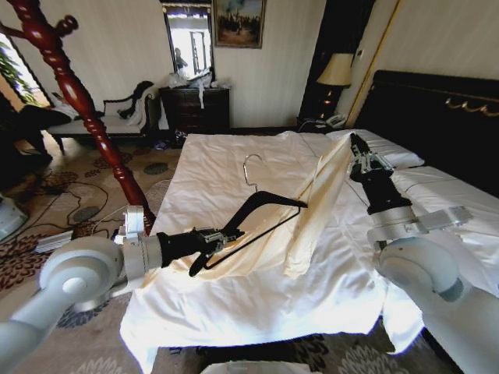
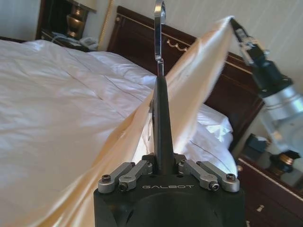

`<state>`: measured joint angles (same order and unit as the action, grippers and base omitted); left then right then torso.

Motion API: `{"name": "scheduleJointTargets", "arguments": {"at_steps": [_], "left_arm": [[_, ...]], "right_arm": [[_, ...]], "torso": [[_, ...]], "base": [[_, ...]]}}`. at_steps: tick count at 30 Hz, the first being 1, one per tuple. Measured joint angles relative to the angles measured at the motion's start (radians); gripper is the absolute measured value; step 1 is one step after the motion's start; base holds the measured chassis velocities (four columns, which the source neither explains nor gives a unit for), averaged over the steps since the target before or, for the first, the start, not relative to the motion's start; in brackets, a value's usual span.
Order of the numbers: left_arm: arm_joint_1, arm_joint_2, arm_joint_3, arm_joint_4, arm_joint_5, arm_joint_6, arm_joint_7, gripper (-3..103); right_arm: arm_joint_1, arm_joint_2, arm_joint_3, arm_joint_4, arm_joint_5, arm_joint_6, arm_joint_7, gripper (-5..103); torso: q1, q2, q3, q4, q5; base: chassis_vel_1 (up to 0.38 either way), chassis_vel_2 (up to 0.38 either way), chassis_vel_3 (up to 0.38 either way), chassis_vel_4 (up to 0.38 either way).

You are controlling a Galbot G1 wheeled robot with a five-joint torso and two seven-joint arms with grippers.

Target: Pick up the clothes from the bed and hang them on the clothes hanger.

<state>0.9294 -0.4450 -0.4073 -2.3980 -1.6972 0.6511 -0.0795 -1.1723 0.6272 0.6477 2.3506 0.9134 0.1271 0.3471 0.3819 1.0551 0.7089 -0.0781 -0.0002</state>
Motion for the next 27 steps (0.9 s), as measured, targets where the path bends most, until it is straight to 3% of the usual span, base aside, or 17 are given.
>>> {"name": "scheduleJointTargets", "arguments": {"at_steps": [27], "left_arm": [[-0.04, 0.058, -0.04, 0.05, 0.019, -0.004, 0.037, 18]], "right_arm": [[-0.025, -0.025, 0.035, 0.019, -0.009, -0.028, -0.018, 0]], "torso": [[0.0, 0.0, 0.0, 0.0001, 0.0001]], "base": [[0.0, 0.0, 0.0, 0.0]]}}
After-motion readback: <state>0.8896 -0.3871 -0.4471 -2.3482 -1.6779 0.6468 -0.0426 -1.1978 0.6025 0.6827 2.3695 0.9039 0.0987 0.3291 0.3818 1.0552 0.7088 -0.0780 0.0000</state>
